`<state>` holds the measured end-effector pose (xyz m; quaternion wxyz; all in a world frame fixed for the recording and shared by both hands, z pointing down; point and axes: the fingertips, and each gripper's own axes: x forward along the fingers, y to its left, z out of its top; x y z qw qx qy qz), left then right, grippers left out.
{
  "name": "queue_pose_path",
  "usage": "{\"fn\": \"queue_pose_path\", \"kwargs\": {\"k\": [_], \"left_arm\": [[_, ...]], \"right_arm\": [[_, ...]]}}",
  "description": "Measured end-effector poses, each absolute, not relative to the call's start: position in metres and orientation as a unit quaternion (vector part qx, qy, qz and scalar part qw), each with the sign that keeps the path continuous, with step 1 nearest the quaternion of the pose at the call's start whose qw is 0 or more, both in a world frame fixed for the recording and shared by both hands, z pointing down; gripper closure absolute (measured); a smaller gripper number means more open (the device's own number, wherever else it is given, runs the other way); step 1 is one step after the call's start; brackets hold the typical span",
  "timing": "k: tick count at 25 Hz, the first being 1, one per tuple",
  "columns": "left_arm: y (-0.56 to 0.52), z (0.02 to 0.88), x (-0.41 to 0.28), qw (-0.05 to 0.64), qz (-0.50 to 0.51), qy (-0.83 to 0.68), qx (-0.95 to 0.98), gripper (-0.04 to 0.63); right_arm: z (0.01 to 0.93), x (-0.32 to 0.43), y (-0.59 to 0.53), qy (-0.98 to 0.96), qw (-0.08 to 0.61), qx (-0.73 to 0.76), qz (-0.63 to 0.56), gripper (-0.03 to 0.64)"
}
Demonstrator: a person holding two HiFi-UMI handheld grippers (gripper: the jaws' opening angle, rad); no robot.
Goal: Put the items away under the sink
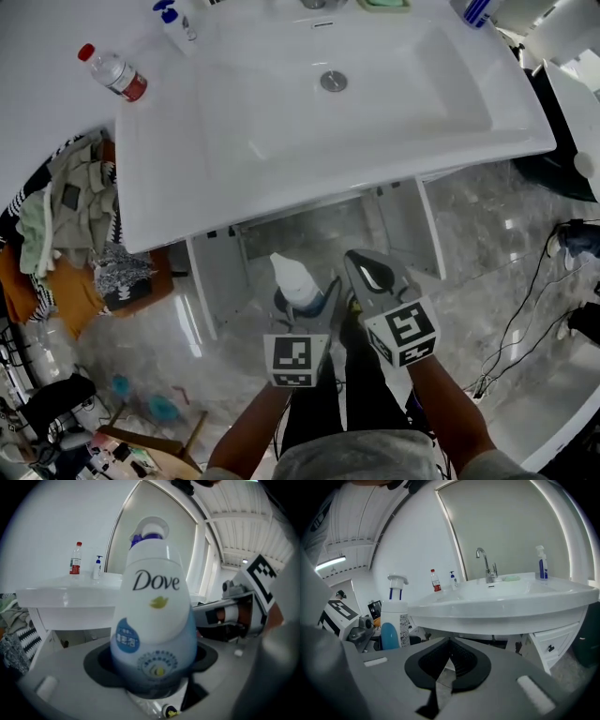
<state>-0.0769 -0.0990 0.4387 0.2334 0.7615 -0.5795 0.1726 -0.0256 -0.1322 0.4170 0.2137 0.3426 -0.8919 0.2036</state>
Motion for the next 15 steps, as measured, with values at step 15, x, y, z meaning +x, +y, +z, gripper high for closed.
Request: {"fn": "queue_pose_path", "kwargs": {"k": [15], "left_arm": [[-0.122,0.638,-0.076,0.267,0.205,-0.579,0.742,0.244]], "right_arm": [[0.606,-0.013,-0.167,-0.862,0.234,0.386,0.232,0.618]]}}
